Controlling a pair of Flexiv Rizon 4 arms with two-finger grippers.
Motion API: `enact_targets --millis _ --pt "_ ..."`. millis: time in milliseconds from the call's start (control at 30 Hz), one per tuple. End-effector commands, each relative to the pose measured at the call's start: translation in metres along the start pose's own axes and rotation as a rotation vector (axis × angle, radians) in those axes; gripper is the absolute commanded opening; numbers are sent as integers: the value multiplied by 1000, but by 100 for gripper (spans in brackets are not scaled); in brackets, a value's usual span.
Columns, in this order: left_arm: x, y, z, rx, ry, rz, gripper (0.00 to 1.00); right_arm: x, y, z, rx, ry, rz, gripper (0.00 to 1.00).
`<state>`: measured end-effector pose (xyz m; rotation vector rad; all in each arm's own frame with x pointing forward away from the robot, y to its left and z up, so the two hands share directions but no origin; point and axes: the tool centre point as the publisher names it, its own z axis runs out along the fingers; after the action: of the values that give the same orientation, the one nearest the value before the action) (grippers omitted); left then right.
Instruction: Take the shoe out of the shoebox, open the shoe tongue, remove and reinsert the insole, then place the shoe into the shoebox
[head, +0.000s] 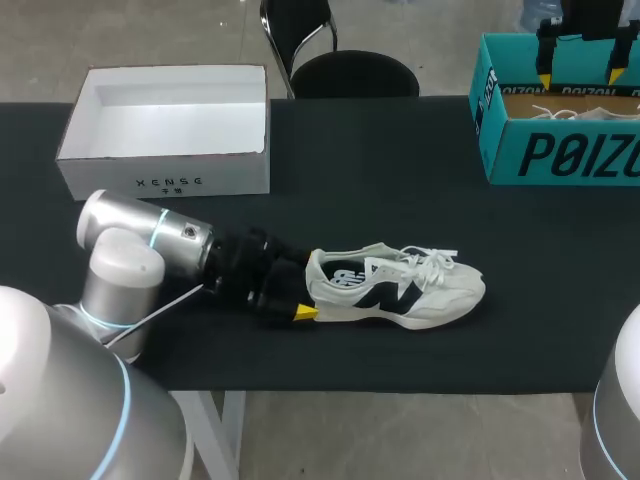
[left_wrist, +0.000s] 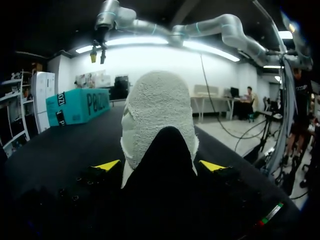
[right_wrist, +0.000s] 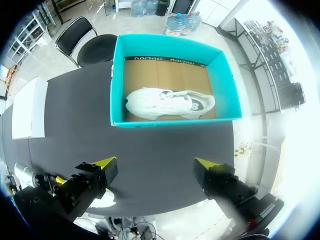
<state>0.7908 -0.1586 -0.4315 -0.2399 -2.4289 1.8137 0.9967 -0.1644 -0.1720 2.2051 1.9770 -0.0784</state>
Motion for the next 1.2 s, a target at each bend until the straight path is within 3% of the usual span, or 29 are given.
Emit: enact_targets --millis 33,400,433,467,1200 --pt "-1 1 5 -16 -21 3 100 0 -1 0 -3 0 0 100" --pt "-4 3 11 -22 -43 6 100 0 -1 0 -3 0 0 100" --pt "-4 3 11 -35 -49 4 4 0 -1 0 -3 0 0 100" --pt "-4 4 11 -41 -43 4 0 0 -1 0 -3 0 0 100" --pt "-4 4 11 -40 -42 4 0 0 -1 0 -3 0 0 100"
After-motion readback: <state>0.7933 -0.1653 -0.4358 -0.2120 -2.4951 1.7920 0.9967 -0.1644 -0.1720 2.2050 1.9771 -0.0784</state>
